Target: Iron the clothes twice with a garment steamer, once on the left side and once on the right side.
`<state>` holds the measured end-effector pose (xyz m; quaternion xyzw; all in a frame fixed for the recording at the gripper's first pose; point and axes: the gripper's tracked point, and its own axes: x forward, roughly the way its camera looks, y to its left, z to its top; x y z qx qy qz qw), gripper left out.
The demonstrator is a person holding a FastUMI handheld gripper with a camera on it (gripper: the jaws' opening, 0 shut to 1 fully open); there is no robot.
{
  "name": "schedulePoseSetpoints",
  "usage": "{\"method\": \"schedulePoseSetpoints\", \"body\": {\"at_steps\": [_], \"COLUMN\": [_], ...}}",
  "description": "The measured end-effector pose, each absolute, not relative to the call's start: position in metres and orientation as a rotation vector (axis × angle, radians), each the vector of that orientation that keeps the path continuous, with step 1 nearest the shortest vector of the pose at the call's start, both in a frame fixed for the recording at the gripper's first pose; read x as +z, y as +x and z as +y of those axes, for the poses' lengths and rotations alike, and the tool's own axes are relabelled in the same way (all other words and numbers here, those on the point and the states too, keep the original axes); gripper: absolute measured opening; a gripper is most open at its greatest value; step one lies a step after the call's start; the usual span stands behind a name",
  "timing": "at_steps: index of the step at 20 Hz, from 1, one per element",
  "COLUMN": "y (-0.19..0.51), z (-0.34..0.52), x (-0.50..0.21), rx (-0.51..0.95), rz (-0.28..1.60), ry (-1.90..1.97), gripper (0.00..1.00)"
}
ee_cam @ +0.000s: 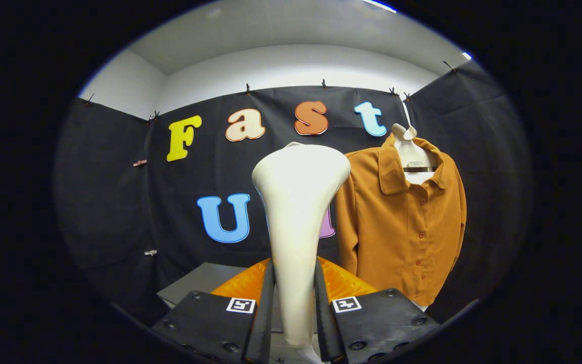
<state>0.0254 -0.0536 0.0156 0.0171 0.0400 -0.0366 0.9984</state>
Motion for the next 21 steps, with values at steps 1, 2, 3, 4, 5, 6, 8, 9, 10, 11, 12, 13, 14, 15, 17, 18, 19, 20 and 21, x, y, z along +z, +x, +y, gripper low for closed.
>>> {"method": "schedulePoseSetpoints", "body": {"at_steps": [1,2,3,4,5,6,8,9,10,11,12,13,14,15,17,18,19,20,21], "y": [0.028,0.026,0.025,0.024,0.023,0.023,0.024,0.024,0.024,0.025,0.026,0.026,0.027,0.027,0.027,0.027,0.027,0.028,0.028], "z": [-0.052,-0.05,-0.048,-0.048,-0.046,-0.045,-0.044,-0.044,-0.044,-0.045,-0.047,-0.047,-0.045,-0.044,-0.042,-0.042,-0.041,-0.04,-0.039], "x": [0.019,0.021,0.023,0.024,0.024,0.024,0.024,0.023,0.024,0.024,0.025,0.025,0.024,0.023,0.023,0.024,0.025,0.025,0.025], "rx": [-0.074,-0.075,-0.078,-0.081,-0.079,-0.075,-0.073,-0.073,-0.074,-0.079,-0.085,-0.086,-0.084,-0.08,-0.079,-0.079,-0.078,-0.076,-0.073], "rz": [0.07,0.06,0.054,0.05,0.05,0.052,0.056,0.057,0.055,0.054,0.053,0.052,0.053,0.055,0.054,0.052,0.047,0.045,0.043], "ry": [0.037,0.04,0.039,0.037,0.037,0.037,0.035,0.036,0.037,0.041,0.046,0.049,0.048,0.04,0.021,0.012,0.008,0.004,0.001], "gripper": [0.41,0.41,0.41,0.41,0.41,0.41,0.41,0.41,0.41,0.41,0.41,0.41,0.41,0.41,0.41,0.41,0.41,0.41,0.41]}}
